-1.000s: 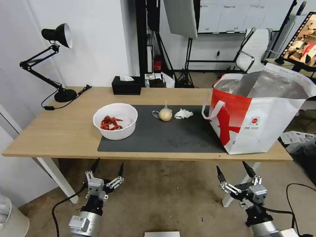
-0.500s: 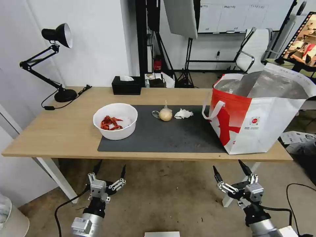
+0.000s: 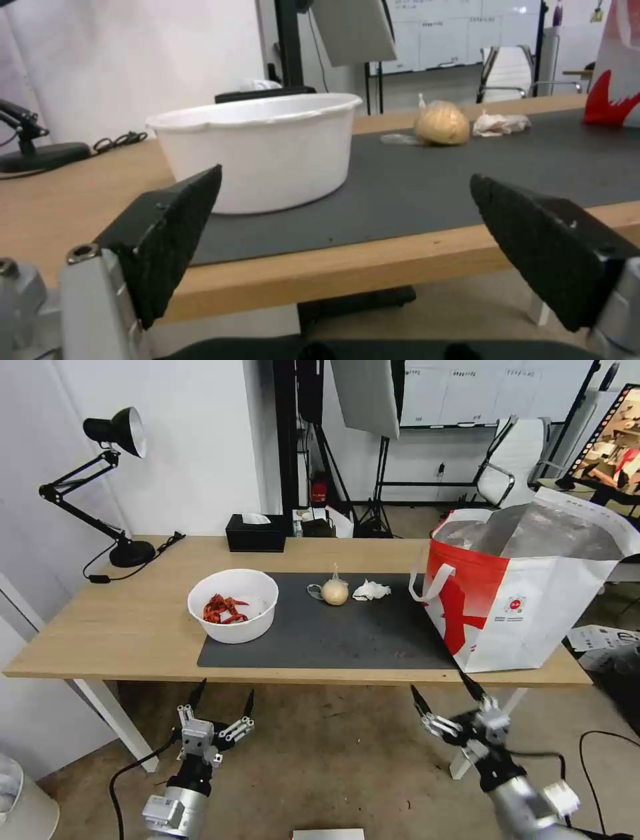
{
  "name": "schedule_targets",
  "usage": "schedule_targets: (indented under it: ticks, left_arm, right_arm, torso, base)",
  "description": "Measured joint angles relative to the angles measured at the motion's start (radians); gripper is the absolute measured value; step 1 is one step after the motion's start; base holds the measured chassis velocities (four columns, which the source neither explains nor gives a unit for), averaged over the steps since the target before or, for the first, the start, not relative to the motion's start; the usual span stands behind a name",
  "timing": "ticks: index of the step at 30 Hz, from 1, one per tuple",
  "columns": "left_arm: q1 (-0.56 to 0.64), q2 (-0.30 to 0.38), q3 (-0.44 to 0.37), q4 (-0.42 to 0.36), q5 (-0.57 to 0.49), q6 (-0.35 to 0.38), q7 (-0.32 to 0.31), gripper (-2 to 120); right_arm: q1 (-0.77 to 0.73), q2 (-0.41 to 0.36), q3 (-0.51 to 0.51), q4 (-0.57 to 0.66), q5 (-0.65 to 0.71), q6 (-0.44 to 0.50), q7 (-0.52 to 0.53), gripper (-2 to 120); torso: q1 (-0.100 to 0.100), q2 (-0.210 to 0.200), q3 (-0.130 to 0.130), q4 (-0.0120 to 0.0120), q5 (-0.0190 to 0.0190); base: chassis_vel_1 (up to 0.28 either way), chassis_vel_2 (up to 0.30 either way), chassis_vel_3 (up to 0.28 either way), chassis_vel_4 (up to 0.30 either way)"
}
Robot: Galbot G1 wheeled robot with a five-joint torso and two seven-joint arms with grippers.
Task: Pick up the trash from the table and place it into the takeout bag.
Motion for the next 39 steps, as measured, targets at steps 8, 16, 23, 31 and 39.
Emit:
schedule_targets:
  ticks: [8,16,23,31,39]
  left_arm:
    - [-0.002,-0.005,-0.005,0.013,-0.011,0.012,-0.001,100]
    - [-0.010,-0.019,-0.003,0.021,-0.024,0.036,-0.004,100]
    - [-0.006,-0.019,0.000,0.016,-0.049,0.058,-0.005,100]
    - [0.007,-0.044,0.005,0.019,-0.032,0.058,-0.005,100]
    - [0.019,-0.063,0.009,0.006,-0.027,0.063,-0.006,100]
  right_arm:
    - [0.381,-0.127,-0.242,-0.117,0.103,-0.060,0.013,100]
    - [0.802,0.006,-0.562,-0.285,0.159,-0.220,0.319,100]
    - [1.029,0.169,-0.670,-0.411,0.273,-0.390,0.603,100]
    - [1.153,0.239,-0.708,-0.508,0.430,-0.485,0.744,100]
    - [1.244,0.331,-0.743,-0.612,0.487,-0.550,0.849,100]
  torso:
    - [0.000,0.000,0.000,-0.0001,-0.0001]
    - [0.000,0.000,0.000,-0.0001,-0.0001]
    - [0.000,0.000,0.000,0.0000,0.0000]
    - [0.000,0.000,0.000,-0.0002,0.0000]
    - [0.000,0.000,0.000,-0.0002,0.0000]
  base:
    - [0.000,0.000,0.000,0.000]
    - [0.000,0.000,0.000,0.000]
    - [0.000,0.000,0.000,0.000]
    - [0.000,0.000,0.000,0.000]
    - [0.000,0.000,0.000,0.000]
